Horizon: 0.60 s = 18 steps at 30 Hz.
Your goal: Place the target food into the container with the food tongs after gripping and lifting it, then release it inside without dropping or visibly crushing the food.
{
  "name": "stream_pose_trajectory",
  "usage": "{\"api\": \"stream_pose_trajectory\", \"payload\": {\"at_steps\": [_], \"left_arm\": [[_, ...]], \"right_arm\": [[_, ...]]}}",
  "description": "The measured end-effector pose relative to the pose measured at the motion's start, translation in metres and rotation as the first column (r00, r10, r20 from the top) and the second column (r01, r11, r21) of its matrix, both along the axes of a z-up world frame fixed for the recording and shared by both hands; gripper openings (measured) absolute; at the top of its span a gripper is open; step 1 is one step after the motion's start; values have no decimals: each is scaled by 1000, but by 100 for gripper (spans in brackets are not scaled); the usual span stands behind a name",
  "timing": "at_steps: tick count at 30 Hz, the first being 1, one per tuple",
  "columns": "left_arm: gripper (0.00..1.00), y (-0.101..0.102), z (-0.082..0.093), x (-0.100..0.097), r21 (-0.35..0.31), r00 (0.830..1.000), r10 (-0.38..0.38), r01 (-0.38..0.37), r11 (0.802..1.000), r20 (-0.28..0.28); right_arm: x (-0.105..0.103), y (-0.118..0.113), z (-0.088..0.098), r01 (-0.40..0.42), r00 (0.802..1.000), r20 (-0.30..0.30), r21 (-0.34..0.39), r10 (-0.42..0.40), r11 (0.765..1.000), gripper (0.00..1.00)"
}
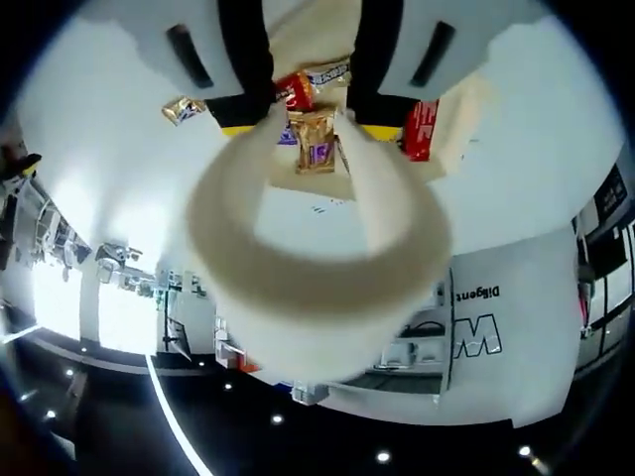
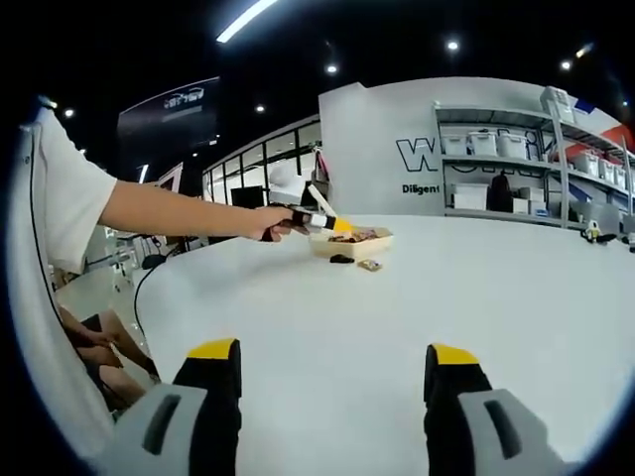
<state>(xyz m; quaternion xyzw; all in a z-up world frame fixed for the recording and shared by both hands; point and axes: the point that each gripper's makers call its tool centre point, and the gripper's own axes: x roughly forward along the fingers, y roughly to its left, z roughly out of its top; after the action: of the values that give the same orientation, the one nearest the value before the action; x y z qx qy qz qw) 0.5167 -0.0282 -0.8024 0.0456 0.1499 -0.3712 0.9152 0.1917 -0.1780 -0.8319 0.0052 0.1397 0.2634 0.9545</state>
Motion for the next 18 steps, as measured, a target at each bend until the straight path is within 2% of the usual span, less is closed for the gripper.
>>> {"api": "stream_pose_trajectory", "payload": {"at_steps": [7,10,11,14,17,18], "left_arm": [[27,-12,11,-23,3,997,-73,73,997,35],[27,-25,20,-39,-28,988,-143,145,989,54],[27,-30,20,-45,-30,985,-170,171,985,38],[27,-40,19,-55,-1,974,-221,221,975,54],[27,-56,18,-70,-29,958,-287,288,957,29],[26,-57,17,-71,-21,957,-288,289,957,31]], "right_arm": [[2,-3,4,7,1000,10,11,-7,1000,74],[3,-3,5,6,1000,12,14,-6,1000,75],[3,-2,5,6,1000,9,15,-6,1000,77],[5,-2,5,13,1000,4,12,-13,1000,83],[5,-3,4,19,1000,2,13,-19,1000,89],[5,-3,4,20,1000,1,13,-20,1000,91]]}}
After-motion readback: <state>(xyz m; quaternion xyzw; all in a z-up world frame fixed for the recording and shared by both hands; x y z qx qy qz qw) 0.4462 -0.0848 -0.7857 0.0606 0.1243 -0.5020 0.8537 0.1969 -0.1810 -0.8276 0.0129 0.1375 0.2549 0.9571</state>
